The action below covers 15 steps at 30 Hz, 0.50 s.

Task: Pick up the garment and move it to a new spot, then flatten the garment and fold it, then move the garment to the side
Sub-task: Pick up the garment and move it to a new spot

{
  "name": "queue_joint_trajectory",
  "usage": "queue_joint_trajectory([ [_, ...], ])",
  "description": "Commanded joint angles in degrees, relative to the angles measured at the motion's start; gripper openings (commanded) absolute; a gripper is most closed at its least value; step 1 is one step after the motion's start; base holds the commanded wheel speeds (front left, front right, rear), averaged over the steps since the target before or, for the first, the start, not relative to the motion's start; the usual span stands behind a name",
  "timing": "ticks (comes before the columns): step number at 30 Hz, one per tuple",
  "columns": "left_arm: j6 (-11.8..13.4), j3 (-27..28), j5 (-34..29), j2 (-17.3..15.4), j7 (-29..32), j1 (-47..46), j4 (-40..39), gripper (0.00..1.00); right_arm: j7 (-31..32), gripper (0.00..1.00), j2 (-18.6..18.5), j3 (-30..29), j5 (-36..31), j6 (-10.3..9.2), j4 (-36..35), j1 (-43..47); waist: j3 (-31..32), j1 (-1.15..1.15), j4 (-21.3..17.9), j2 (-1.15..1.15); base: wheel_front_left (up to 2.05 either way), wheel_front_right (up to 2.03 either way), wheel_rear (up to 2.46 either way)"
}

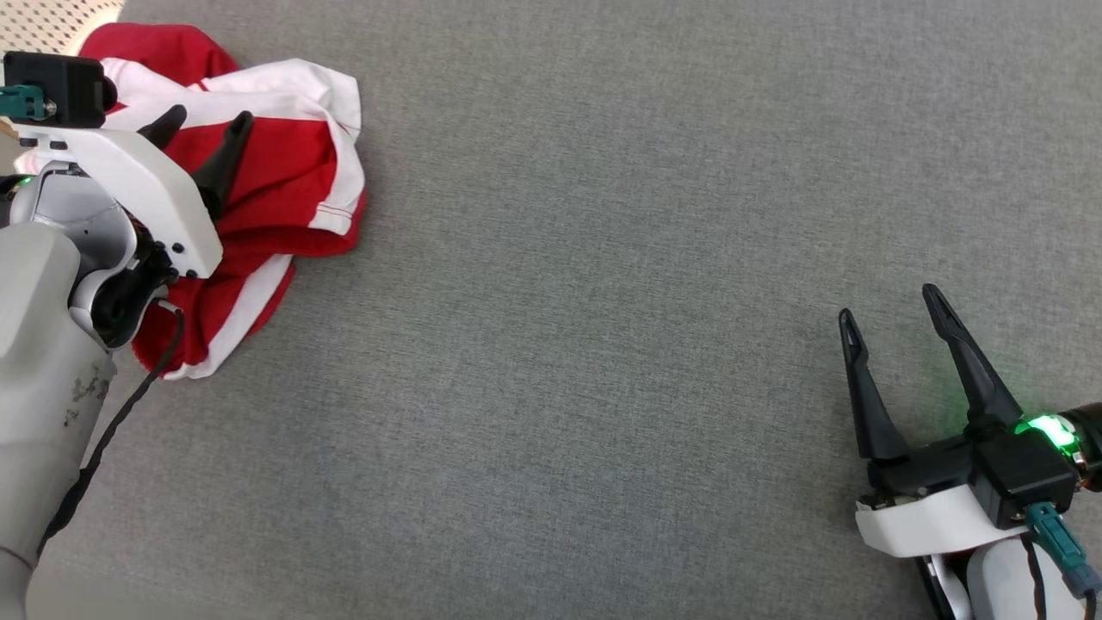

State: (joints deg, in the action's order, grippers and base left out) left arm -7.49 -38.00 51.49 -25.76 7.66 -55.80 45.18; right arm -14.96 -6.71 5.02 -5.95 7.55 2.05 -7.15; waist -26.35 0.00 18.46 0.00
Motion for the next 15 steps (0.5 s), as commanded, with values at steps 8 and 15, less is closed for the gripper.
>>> queue_joint_trajectory([
  [8, 0.0, -6.9, -0.7, -0.5, -0.5, -4.6, 11.3, 1.0, -0.2, 1.0, -0.5, -0.8, -0.6, -0.12, -1.2, -2.7, -4.4, 0.0, -2.6, 0.0, 0.0, 0.0, 0.0],
  [15, 0.0, -10.7, -0.2, 1.1, -3.1, -4.9, 15.2, 0.0, -0.1, 1.0, -0.5, -1.9, -0.9, -0.13, -1.2, -2.4, -5.4, 0.0, -2.7, 0.0, 0.0, 0.0, 0.0],
])
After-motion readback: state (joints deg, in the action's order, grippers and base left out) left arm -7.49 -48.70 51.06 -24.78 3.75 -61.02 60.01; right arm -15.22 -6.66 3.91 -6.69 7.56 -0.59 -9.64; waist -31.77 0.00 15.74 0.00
